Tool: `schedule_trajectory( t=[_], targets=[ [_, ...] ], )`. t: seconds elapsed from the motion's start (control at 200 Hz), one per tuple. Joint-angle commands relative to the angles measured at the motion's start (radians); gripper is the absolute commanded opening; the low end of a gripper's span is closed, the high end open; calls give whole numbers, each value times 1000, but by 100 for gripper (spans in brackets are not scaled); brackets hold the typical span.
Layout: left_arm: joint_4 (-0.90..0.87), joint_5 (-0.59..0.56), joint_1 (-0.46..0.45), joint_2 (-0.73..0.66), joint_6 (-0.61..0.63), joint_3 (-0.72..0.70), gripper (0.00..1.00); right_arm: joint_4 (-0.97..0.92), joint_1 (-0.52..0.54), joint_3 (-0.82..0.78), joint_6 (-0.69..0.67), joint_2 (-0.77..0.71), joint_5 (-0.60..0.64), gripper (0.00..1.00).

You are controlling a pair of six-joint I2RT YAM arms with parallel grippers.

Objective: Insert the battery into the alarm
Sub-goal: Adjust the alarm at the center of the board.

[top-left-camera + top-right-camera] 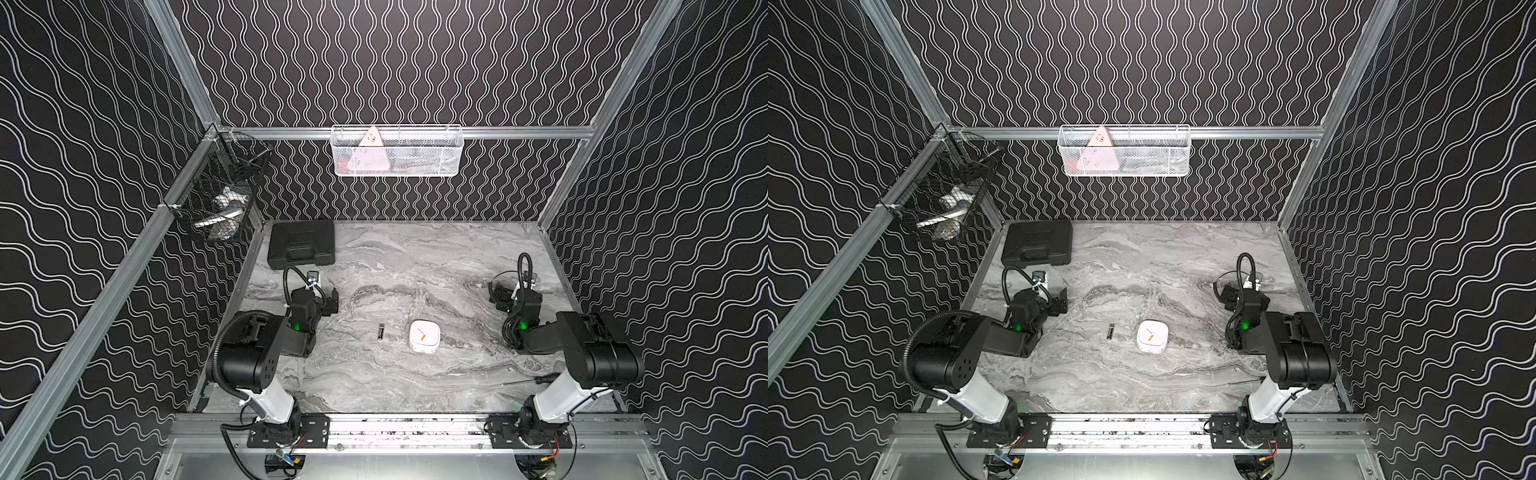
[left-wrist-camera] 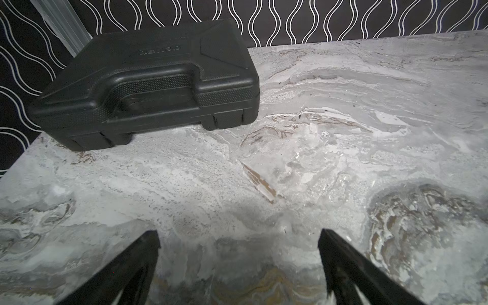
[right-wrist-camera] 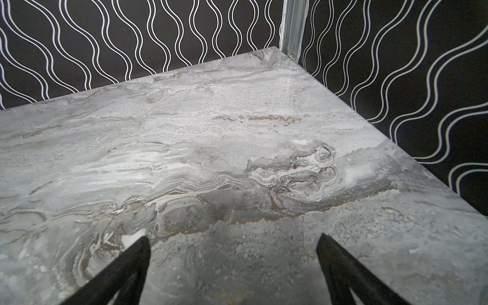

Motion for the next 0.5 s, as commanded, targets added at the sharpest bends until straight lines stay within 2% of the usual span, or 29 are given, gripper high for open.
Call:
schedule_trajectory(
  t=[0.0,0.205,0.315,0.495],
  targets=[
    [46,2,2,3,10,3,99,20,-1,4,-2,-1,-7,99],
    [46,3,2,3,10,3,99,22,-1,3,-1,-2,-9,99],
    [46,1,1,2,10,3,99,55,-2,-17,29,-8,68,99],
    [44,1,0,3,11,3,99,46,-6,-14,29,-10,65,99]
  ],
)
